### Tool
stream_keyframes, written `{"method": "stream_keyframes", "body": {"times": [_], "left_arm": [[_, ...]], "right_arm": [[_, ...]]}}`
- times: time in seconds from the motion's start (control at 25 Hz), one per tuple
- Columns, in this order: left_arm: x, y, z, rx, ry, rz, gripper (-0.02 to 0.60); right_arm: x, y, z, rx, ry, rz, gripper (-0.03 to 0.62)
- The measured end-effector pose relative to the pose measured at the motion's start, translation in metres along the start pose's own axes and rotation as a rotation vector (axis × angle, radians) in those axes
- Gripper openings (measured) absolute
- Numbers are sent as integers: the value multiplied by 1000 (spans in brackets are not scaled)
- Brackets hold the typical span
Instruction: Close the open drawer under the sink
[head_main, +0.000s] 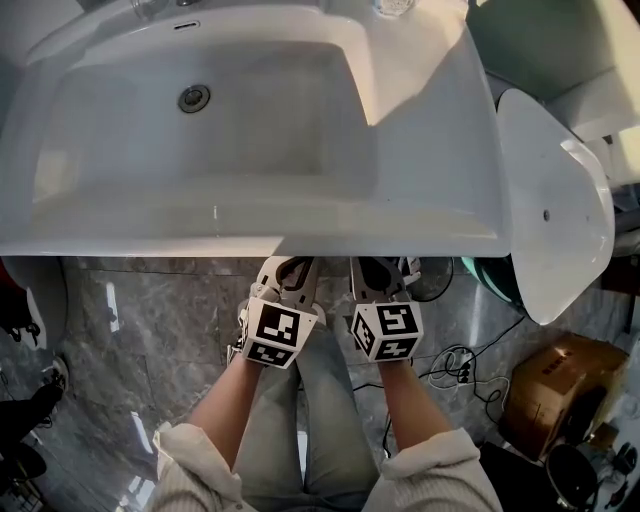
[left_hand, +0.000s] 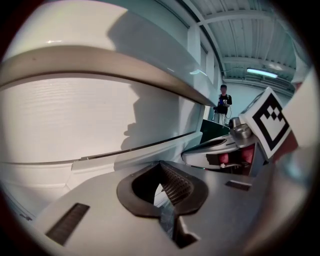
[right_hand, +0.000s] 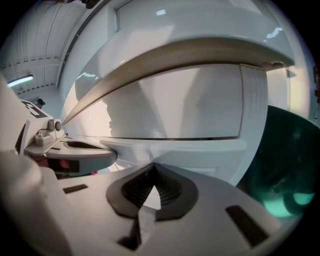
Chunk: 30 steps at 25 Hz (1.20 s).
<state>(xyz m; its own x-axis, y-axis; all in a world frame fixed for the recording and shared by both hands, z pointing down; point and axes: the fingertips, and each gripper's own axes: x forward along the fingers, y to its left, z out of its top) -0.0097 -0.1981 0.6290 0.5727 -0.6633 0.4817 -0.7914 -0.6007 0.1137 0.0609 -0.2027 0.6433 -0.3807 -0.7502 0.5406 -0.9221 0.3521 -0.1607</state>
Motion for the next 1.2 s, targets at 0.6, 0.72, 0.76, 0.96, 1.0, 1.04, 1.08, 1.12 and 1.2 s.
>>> {"method": "stream_keyframes", "body": {"times": [0.6, 0.72, 0.76, 0.96, 1.0, 1.04, 1.08, 1.12, 1.2], "left_arm": [[3, 9, 6, -79, -13, 26, 14], [-3, 5, 13, -129, -39, 36, 14], [-5, 2, 16, -123, -46, 32, 15], [-15, -10, 28, -112, -77, 21, 15], [-18, -11, 29, -111, -78, 22, 15], [-22, -13, 30, -110, -79, 22, 15], [-25, -16, 31, -107, -80, 23, 15], [-29, -18, 33, -105, -81, 25, 15], [-38, -21, 37, -100, -83, 31, 15]], "right_arm": [[5, -5, 7, -21, -25, -21, 9], [-3, -8, 8, -25, -28, -24, 9], [-5, -9, 8, -28, -28, -24, 11], [-21, -12, 11, -21, -41, -34, 9], [-24, -11, 11, -19, -42, -35, 9], [-28, -9, 11, -18, -42, -35, 9], [-32, -7, 12, -18, -42, -35, 11], [-36, -5, 12, -17, -42, -33, 11], [-44, -1, 15, -13, -44, -28, 11]]}}
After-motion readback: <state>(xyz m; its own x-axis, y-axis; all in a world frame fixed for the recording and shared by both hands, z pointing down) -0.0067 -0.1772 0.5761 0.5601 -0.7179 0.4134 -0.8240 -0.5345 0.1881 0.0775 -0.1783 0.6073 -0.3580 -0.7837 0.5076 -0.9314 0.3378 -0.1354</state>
